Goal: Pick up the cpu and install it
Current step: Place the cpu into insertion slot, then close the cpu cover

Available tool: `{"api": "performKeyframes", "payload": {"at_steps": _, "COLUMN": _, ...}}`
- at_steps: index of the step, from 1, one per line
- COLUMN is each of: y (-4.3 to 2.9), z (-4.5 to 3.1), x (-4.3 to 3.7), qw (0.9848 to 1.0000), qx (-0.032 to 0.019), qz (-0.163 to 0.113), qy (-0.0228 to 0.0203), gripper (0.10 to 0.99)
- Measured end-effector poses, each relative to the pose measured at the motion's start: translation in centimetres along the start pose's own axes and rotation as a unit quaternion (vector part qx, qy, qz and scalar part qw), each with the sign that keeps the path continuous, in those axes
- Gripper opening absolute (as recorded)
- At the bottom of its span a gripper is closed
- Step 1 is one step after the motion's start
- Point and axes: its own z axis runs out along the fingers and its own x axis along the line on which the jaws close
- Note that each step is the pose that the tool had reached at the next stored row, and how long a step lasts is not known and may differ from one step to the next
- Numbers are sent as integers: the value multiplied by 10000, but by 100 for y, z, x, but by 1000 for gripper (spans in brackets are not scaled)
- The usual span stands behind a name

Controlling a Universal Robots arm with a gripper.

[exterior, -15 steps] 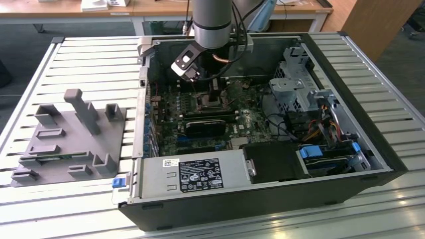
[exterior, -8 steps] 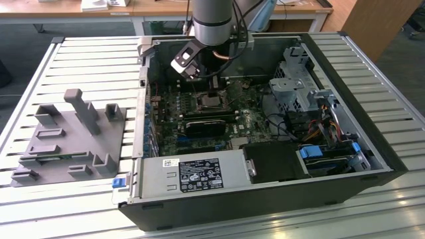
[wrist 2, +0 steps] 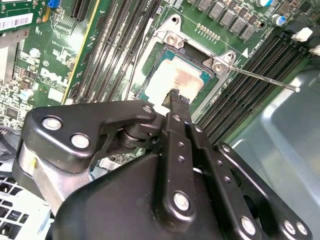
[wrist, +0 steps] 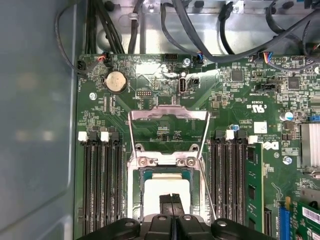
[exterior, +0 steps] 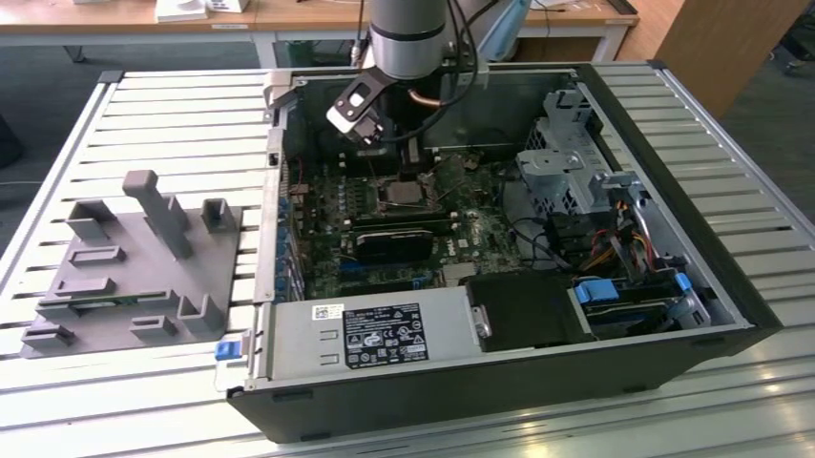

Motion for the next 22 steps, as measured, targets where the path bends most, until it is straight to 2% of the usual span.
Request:
{"api": "performKeyframes", "payload": {"at_steps": 5, "y": 3, "z": -53, "x": 1, "qw": 10000, "qx": 2, "qz": 0, "qy": 0, "gripper": 106}}
{"api": "performKeyframes", "payload": {"at_steps": 12, "y": 10, "z": -191, "x": 1, "qw": 10000, "qx": 7, "qz": 0, "qy": -3, "gripper": 106}}
{"api": "performKeyframes", "payload": {"at_steps": 15, "y": 16, "z": -285, "x": 2, "qw": 10000, "qx": 9, "qz": 0, "qy": -8, "gripper": 106}}
{"api": "performKeyframes", "payload": {"at_steps": 22, "y": 30, "z": -562, "x": 4, "qw": 10000, "qx": 15, "qz": -1, "qy": -9, "gripper": 106}}
